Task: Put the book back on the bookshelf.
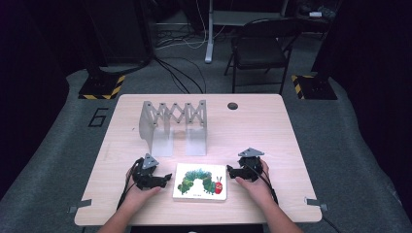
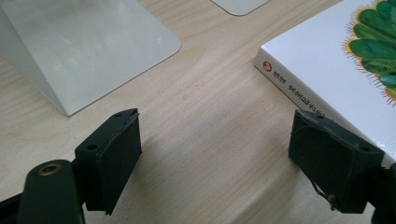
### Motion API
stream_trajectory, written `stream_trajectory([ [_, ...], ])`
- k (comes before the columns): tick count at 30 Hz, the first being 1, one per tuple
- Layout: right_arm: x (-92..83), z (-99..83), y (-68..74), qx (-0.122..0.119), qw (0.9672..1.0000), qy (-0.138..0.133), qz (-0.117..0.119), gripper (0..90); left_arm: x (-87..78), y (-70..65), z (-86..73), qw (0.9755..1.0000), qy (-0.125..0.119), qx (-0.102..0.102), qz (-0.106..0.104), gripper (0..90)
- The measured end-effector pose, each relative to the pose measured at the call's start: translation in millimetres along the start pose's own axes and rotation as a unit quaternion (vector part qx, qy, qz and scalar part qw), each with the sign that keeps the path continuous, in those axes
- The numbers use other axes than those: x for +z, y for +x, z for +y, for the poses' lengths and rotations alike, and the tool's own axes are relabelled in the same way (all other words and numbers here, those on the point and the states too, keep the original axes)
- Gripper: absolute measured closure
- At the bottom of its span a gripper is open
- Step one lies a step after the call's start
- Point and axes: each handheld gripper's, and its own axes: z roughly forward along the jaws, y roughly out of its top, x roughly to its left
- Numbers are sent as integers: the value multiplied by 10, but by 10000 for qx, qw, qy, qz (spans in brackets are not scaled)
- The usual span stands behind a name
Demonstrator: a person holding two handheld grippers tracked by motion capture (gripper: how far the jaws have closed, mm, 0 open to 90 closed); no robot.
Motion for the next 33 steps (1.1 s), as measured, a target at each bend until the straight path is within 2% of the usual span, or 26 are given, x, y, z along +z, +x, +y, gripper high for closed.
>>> stream_trajectory([
  [5,-1,-1,12,87,10000,15,-38,150,-3,2,-1,10000,24,38,10,169],
  [6,0,4,12,-5,9999,99,67,112,-4,-2,0,10000,29,12,9,168],
  [7,10,3,13,-62,9999,66,48,107,2,-10,-3,10000,-6,-3,52,168],
  [15,6,2,24,-14,10000,73,23,113,-6,-11,-1,10000,34,-6,34,169],
  [17,2,4,29,8,10000,94,7,118,2,-14,-5,10000,-25,-42,62,175],
  [19,-9,9,31,30,9999,124,-15,143,-8,-10,3,10000,29,-60,32,178],
  [20,-14,13,37,60,9999,145,-23,160,-4,-18,3,9999,-5,-79,86,189],
  [21,-15,23,30,-3,9999,132,-20,186,-11,-19,8,9999,12,-89,60,207],
  [22,-25,36,47,80,9998,192,-4,212,-26,-10,15,10000,72,-35,-11,229],
  [25,-44,71,49,0,9995,322,6,285,-51,-15,26,9999,120,35,-55,331],
  [26,-54,80,63,73,9993,378,12,316,-57,-15,30,9998,158,99,-69,337],
  [27,-62,89,65,57,9991,408,42,343,-49,-32,27,9999,81,122,-26,339],
  [28,-67,94,63,58,9991,430,22,353,-67,-37,39,9996,169,224,-34,357],
  [29,-77,97,59,89,9989,447,81,361,-66,-51,46,9996,126,252,-6,385],
  [30,-86,96,54,117,9988,467,106,372,-66,-51,46,9996,126,252,-6,397],
  [32,-101,93,41,139,9987,470,152,388,-92,-73,78,9993,196,257,-178,421],
  [33,-113,95,45,205,9984,505,176,395,-85,-87,79,9995,138,238,-160,421],
])
